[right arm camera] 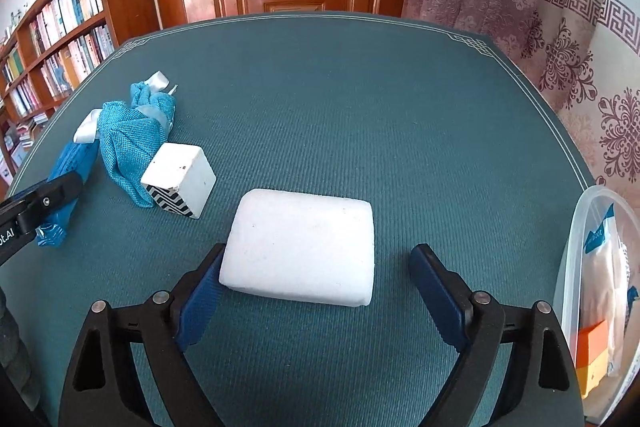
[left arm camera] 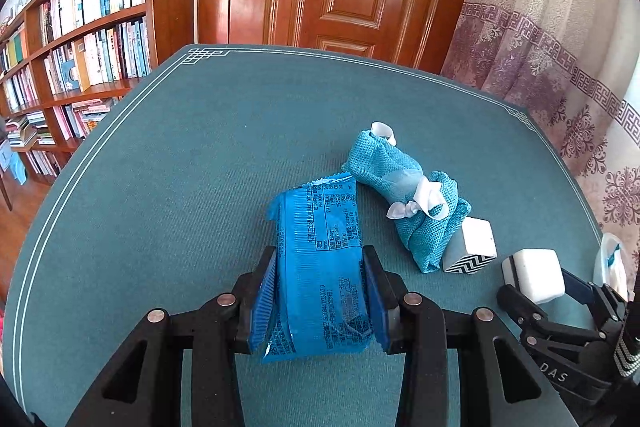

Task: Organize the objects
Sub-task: 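Grasp the blue wrapped bar with the left gripper while the right grasps the white box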

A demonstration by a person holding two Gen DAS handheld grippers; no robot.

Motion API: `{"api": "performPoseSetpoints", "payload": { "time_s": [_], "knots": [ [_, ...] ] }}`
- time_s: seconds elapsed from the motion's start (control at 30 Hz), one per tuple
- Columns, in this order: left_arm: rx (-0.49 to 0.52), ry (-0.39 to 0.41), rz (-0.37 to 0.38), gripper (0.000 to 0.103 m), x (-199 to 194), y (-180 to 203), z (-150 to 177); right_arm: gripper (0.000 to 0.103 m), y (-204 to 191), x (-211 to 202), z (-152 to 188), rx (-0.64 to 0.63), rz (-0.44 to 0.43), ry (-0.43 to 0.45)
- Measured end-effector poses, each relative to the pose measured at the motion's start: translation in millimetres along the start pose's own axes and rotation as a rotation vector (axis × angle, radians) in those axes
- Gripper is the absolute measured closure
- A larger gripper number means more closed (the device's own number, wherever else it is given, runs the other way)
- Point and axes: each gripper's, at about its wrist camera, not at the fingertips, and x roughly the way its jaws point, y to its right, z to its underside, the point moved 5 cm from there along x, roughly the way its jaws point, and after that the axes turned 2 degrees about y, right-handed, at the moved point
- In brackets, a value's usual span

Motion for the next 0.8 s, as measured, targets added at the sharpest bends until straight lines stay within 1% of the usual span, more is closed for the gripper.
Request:
{"api": "performPoseSetpoints", "payload": {
  "time_s": [0.1, 0.2, 0.27, 0.33, 0.57, 0.63, 0.8],
  "knots": [
    [-0.001, 0.009, 0.0, 0.06, -2.3, 0.3, -1.1, 0.014, -0.7, -1.6, 1.4, 0.002, 0.013, 0.01],
    [0.003, 0.017, -0.005, 0.06, -3.7, 1.2, -1.4, 0.025, -3.7, -4.2, 0.9, -0.01, 0.015, 0.031],
    [0.009, 0.02, -0.004, 0.06, -4.4, 2.1, -0.9, 0.036, -8.3, -6.1, 0.5, -0.028, 0.007, 0.042],
    [0.011, 0.023, 0.0, 0.06, -5.4, 4.0, -0.7, 0.04, -12.7, -7.6, 0.7, -0.04, 0.014, 0.048],
    [0.002, 0.038, 0.019, 0.06, -9.9, 5.4, -2.6, 0.042, -11.2, -12.8, 5.8, -0.01, -0.002, 0.043],
    [0.007, 0.044, 0.027, 0.06, -11.8, 7.1, -2.9, 0.042, -11.7, -17.7, 9.2, -0.006, -0.014, 0.045],
    [0.029, 0.061, 0.051, 0.06, -19.1, 14.3, -2.2, 0.042, -11.3, -34.4, 15.4, -0.009, -0.013, 0.067]
  ]
}}
